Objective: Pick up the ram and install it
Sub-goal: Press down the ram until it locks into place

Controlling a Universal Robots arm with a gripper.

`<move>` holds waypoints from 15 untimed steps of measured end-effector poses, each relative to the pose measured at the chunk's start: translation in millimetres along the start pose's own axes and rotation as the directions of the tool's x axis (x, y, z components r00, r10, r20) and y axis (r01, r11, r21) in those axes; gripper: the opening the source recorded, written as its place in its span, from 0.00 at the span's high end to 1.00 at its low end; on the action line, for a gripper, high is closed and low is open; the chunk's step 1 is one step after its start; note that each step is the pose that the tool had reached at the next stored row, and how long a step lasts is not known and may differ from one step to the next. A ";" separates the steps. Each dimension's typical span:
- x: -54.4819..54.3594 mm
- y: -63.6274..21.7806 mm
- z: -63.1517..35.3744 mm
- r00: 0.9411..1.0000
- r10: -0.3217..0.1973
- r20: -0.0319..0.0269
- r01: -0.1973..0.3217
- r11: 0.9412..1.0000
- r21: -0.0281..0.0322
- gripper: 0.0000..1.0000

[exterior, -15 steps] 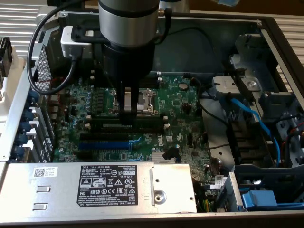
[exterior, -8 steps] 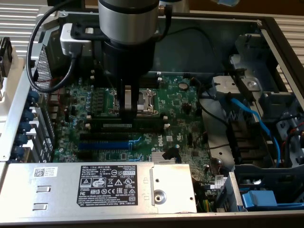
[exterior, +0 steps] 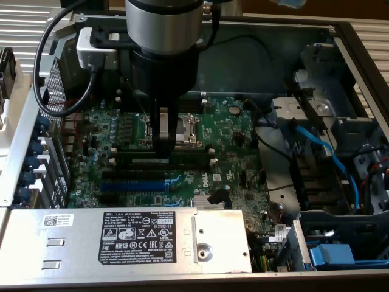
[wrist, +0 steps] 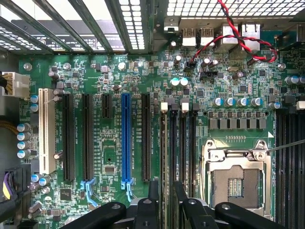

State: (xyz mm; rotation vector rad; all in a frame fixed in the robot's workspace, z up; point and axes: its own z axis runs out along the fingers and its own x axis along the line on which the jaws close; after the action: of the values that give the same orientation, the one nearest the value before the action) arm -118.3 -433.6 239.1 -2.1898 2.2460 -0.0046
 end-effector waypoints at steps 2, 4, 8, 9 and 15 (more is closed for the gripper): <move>0.0 0.0 0.0 1.000 0.000 0.000 0.000 1.000 0.000 0.74; 0.0 0.0 0.0 1.000 0.000 0.000 0.000 1.000 0.000 0.74; 0.0 0.0 0.0 1.000 0.000 0.000 0.000 1.000 0.000 0.74; 0.0 0.0 0.0 1.000 0.000 0.000 0.000 1.000 0.000 0.74; 0.0 0.0 0.0 1.000 0.000 0.000 0.000 1.000 0.000 0.90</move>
State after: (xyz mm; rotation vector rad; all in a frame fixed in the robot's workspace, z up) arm -118.3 -433.6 239.1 -2.1898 2.2459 -0.0047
